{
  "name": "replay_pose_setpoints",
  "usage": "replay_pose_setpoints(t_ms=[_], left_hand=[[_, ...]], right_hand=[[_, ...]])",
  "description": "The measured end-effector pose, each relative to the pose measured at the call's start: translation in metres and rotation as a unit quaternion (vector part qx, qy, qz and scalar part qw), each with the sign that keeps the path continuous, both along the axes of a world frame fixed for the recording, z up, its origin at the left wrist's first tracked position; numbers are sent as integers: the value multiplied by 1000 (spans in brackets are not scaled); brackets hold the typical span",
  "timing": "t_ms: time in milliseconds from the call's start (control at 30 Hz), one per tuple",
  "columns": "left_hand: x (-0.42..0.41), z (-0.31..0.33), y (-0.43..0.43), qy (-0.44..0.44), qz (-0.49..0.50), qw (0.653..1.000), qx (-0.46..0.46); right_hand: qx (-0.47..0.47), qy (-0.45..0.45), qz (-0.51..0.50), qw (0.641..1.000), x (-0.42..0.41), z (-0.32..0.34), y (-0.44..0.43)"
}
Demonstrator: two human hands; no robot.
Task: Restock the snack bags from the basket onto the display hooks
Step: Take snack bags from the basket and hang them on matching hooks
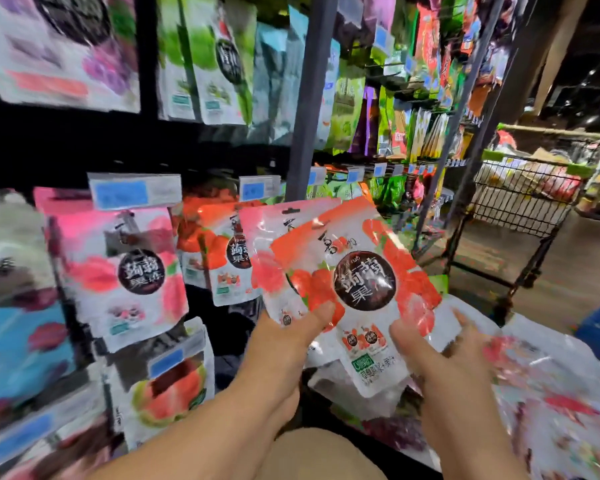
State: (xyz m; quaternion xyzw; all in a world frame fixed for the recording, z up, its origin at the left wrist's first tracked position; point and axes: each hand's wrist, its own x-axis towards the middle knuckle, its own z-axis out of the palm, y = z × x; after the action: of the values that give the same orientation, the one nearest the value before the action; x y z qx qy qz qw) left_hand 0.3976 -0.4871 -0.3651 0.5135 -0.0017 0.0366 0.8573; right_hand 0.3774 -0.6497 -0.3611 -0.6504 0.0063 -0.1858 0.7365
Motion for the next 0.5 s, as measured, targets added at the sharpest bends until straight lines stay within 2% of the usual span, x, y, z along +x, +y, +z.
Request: replay_pose_setpoints(t_ms=[167,267,333,500], left_hand=[[4,-5,38,1,77,997,16],[3,-8,54,6,92,996,14],[4,-9,63,12,108,994,17],[10,-12,81,30,146,989,6]], right_hand=[[-134,48,78,987,17,3,12],[-208,80,168,960,27,5,25],[-210,119,219,945,32,7,37],[-168,171,227,944,59,10,61]])
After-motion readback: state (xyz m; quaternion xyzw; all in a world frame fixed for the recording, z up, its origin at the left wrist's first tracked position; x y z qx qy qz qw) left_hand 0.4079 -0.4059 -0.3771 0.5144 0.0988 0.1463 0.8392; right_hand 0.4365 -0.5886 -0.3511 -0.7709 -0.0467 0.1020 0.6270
